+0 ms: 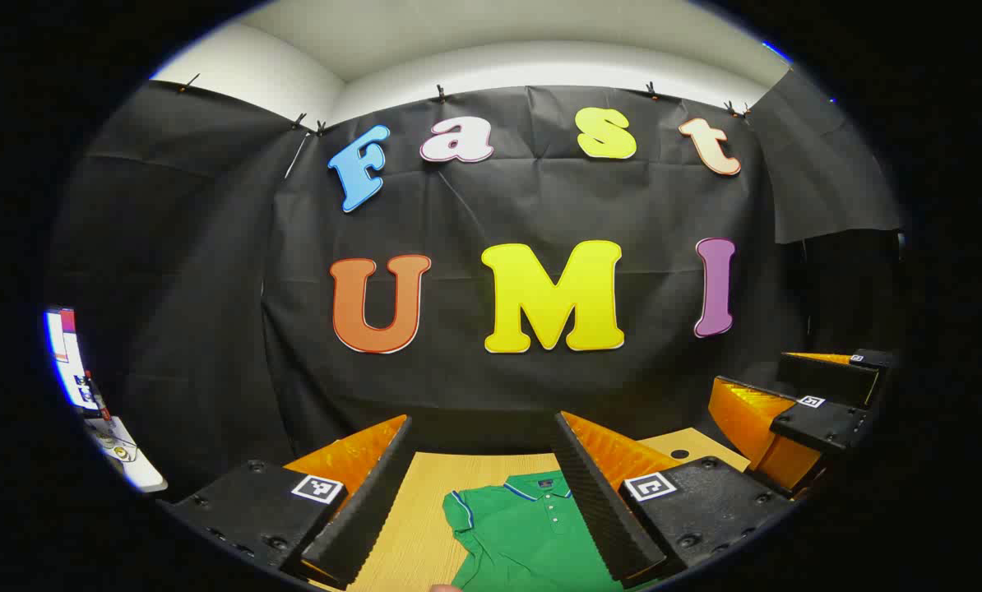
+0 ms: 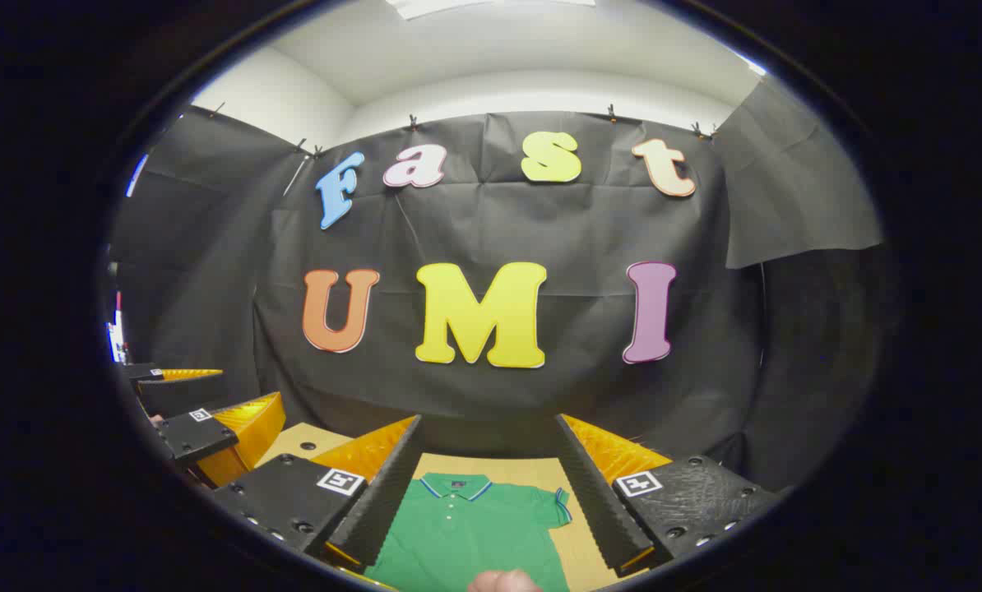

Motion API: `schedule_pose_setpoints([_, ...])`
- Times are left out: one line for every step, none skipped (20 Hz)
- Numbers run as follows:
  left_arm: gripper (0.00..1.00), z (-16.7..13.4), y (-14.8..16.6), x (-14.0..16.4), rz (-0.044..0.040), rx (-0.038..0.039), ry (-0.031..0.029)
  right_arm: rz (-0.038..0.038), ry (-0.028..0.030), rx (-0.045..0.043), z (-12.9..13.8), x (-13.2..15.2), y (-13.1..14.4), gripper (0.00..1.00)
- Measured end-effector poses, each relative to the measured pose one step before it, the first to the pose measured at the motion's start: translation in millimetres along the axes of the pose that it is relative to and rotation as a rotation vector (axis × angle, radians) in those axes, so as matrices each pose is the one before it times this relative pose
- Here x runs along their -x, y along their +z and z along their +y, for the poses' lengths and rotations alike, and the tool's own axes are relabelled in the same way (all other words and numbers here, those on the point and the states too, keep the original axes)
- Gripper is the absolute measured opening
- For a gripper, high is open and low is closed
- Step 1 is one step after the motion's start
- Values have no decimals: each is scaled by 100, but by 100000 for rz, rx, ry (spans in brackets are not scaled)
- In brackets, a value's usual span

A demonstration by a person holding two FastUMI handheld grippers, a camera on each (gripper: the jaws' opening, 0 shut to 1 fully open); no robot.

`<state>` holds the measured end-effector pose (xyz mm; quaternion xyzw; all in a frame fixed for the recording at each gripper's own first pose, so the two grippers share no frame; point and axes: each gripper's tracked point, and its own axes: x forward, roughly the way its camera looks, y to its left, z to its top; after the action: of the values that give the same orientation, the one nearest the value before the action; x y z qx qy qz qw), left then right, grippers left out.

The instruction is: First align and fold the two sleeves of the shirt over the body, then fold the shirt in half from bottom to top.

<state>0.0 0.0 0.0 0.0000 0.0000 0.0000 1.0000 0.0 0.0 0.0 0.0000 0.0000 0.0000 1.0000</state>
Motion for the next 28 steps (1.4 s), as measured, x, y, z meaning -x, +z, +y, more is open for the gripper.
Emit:
schedule_pose_setpoints([100, -111, -61, -22, 210, 234, -41, 367, -289, 530, -155, -50, -77, 96])
schedule_pose_setpoints([100, -4, 75, -126, -158, 283, -31, 443, -321, -134, -107, -32, -322, 96])
schedule_pose_setpoints([100, 2, -5, -84, -216, -148, -3, 345, -741, -53, -175, -135, -153, 96])
schedule_pose_setpoints([100, 35, 46, -89, -27, -333, 17, 727, -1413, 742, -392, -104, -257, 95])
schedule_pose_setpoints([100, -121, 5, 69, -166, -819, 301, 900, -401, 209, -128, -183, -228, 95])
schedule_pose_setpoints([100, -93, -56, -136, -214, -22, 309, 58, -123, -369, -241, -53, 84, 96])
schedule_pose_setpoints([100, 53, -48, -43, 209, 282, 167, -566, -151, -245, -172, -50, 240, 95])
schedule_pose_setpoints([100, -23, -28, -45, 194, 172, -1, -562, -204, -161, -177, -99, 63, 95])
schedule_pose_setpoints([100, -71, 65, -56, 73, -25, 47, -131, -66, -262, -36, -79, 34, 95])
schedule_pose_setpoints([100, -224, 248, -24, -227, -52, -325, 353, 102, -397, -54, -127, -425, 96])
schedule_pose_setpoints([100, -61, -78, -47, 192, -531, 0, 703, -599, 738, -139, -175, -299, 95])
schedule_pose_setpoints([100, -75, -130, 39, 119, -422, 25, 444, -172, 285, -230, -116, -260, 95])
schedule_pose_setpoints([100, -182, 45, -9, 67, 278, -105, 421, -116, -76, -79, -103, -225, 95])
schedule_pose_setpoints([100, 59, 11, 20, 57, -55, 130, -114, 316, -328, 18, -78, 65, 95])
schedule_pose_setpoints([100, 58, -44, 27, 48, -135, 154, -513, 461, -32, 49, -99, 161, 95])
schedule_pose_setpoints([100, -40, -28, -77, 16, -91, -165, -249, 245, -561, -72, -31, 33, 95])
schedule_pose_setpoints([100, -52, -142, -60, 266, -403, -152, 126, -295, -338, -212, -305, -257, 96])
schedule_pose_setpoints([100, -104, -111, -55, 307, -215, -253, 225, 114, -83, -100, -43, -72, 96])
schedule_pose_setpoints([100, -138, -108, -59, -4, 191, -446, 259, 394, -53, -43, -139, -169, 96])
schedule_pose_setpoints([100, -140, 103, -114, -17, 195, -366, 315, 356, -123, -128, -173, -214, 95])
schedule_pose_setpoints([100, -195, -114, -122, 209, 20, -367, 470, -203, -276, -164, -184, -94, 95])
schedule_pose_setpoints([100, -244, -60, -237, 250, 213, -546, 953, -284, -98, -456, -328, -361, 96])
schedule_pose_setpoints([100, -71, -99, -146, 48, 246, -29, 966, -191, 512, -235, -468, -274, 95])
schedule_pose_setpoints([100, 23, -129, -249, 405, 237, 274, 1477, 421, 178, -409, -639, -555, 95])
schedule_pose_setpoints([100, -22, -171, -238, 312, 29, 227, 2194, 230, -236, -491, -784, -715, 95])
schedule_pose_setpoints([100, 63, 9, -445, 165, -422, 587, 1849, -140, -351, -906, -921, -646, 96])
schedule_pose_setpoints([100, 100, -15, -225, 3, -515, 702, 1383, -138, 102, -512, -681, -464, 95])
schedule_pose_setpoints([100, 12, -11, -333, -191, -256, 229, 2140, 171, 485, -468, -1058, -847, 95])
